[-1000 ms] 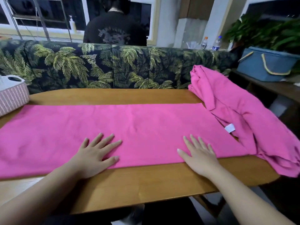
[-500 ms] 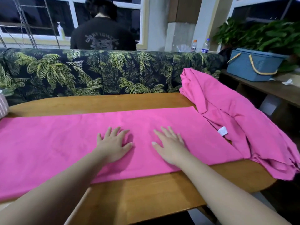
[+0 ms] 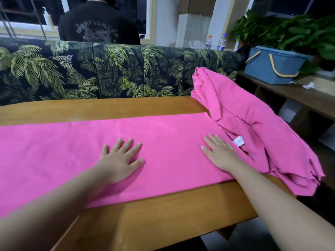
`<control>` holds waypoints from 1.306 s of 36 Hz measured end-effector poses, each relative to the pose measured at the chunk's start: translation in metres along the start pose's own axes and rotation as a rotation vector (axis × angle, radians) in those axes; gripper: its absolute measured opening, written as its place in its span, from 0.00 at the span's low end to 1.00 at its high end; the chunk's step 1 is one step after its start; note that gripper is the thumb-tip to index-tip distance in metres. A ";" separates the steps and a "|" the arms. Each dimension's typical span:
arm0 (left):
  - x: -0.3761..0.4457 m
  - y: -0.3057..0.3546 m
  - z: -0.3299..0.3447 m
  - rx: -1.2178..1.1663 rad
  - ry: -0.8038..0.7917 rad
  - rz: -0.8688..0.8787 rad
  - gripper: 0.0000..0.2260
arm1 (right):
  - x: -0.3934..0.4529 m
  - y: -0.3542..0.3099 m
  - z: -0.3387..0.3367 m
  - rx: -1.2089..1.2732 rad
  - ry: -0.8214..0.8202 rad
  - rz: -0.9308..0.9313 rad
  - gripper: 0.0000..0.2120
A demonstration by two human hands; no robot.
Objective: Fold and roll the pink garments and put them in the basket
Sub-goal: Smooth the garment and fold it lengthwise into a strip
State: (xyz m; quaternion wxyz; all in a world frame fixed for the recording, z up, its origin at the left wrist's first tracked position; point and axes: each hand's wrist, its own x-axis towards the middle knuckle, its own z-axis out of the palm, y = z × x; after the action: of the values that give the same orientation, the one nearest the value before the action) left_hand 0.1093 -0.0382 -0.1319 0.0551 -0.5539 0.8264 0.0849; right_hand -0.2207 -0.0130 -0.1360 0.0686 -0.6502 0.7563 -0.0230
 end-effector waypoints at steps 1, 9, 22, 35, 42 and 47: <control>-0.006 0.010 0.002 -0.014 -0.011 0.081 0.53 | -0.006 0.006 0.000 0.002 -0.001 -0.004 0.28; -0.044 0.078 0.010 -0.048 -0.003 0.570 0.36 | -0.078 0.032 -0.002 0.164 0.032 -0.180 0.50; -0.036 0.076 0.006 0.011 0.641 0.508 0.15 | -0.097 0.047 -0.006 0.162 0.286 -0.102 0.16; -0.014 0.035 -0.054 -0.338 0.422 0.127 0.10 | -0.008 0.012 -0.061 0.038 0.459 -0.034 0.13; 0.048 0.003 -0.100 -0.322 0.413 -0.015 0.10 | 0.056 -0.011 -0.088 0.255 0.437 0.089 0.10; 0.103 -0.018 -0.105 -0.284 0.307 -0.063 0.09 | 0.111 -0.022 -0.083 0.355 0.354 0.159 0.13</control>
State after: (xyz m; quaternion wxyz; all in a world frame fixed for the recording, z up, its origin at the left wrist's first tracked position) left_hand 0.0875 -0.1594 -0.0494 -0.1475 -0.5882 0.7871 0.1132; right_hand -0.2263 -0.1305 -0.0598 0.0498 -0.5522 0.7894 -0.2633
